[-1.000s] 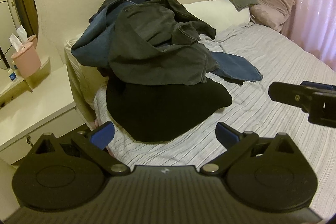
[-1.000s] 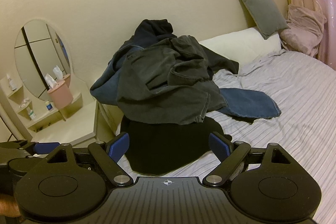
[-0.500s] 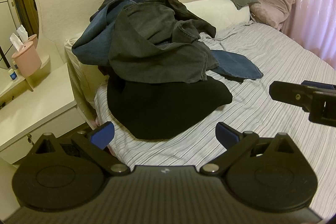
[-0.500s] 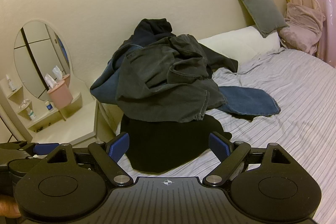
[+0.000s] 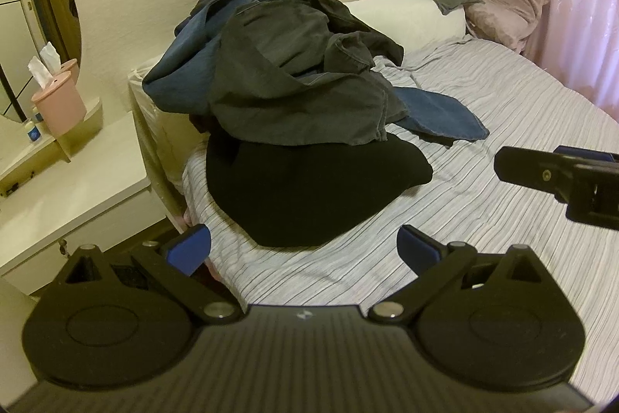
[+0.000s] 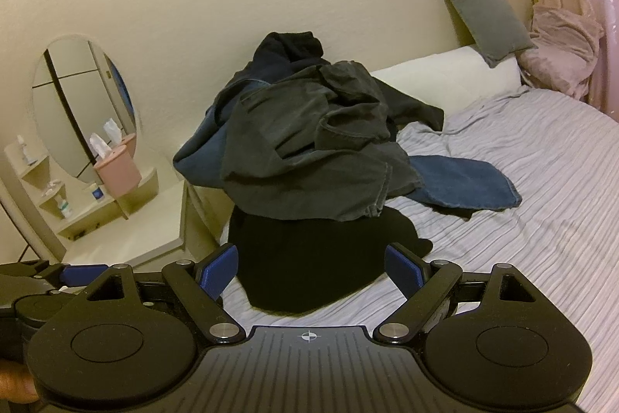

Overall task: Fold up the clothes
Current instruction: 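Move both grippers toward the clothes pile on the bed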

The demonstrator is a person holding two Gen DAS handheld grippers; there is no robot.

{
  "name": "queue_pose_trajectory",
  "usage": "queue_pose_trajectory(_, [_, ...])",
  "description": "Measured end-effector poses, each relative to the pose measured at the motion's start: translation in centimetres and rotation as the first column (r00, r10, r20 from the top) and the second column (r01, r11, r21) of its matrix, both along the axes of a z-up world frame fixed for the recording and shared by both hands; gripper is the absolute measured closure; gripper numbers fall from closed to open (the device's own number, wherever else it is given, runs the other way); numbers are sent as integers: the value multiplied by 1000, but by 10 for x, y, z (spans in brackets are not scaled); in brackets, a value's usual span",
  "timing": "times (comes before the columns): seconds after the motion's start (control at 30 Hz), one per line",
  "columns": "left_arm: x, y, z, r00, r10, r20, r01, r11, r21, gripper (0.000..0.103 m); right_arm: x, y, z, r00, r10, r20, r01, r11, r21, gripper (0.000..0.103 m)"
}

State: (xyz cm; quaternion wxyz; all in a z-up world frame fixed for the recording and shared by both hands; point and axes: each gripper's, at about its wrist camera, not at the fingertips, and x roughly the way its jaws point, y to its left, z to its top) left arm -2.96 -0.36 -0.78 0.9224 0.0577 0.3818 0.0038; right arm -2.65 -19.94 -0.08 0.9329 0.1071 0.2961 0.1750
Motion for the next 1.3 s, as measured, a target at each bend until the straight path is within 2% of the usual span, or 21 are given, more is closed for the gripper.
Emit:
queue_pose_trajectory(0.53, [-49, 9, 0, 996, 82, -23, -81, 995, 57, 2, -19, 7, -5, 998, 66, -20, -65, 997, 45, 17])
queue_pose_trajectory(0.7, [-59, 20, -6, 994, 100, -42, -98, 994, 44, 2, -24, 16, -12, 995, 93, -40, -91, 995, 45, 17])
queue_pose_trajectory(0.93, [-32, 38, -11, 999, 27, -26, -27, 1000, 9, 2, -14, 24, -14, 999, 49, -17, -48, 998, 40, 17])
queue_pose_trajectory(1.17, [20, 89, -18, 995, -96, 6, 96, 995, 4, 4, 33, 53, -18, 997, -66, -39, 66, 998, 11, 17])
queue_pose_trajectory(1.3, [55, 120, -15, 984, -175, 23, 173, 984, 47, 4, 62, 79, -14, 991, -131, -36, 130, 991, -12, 17])
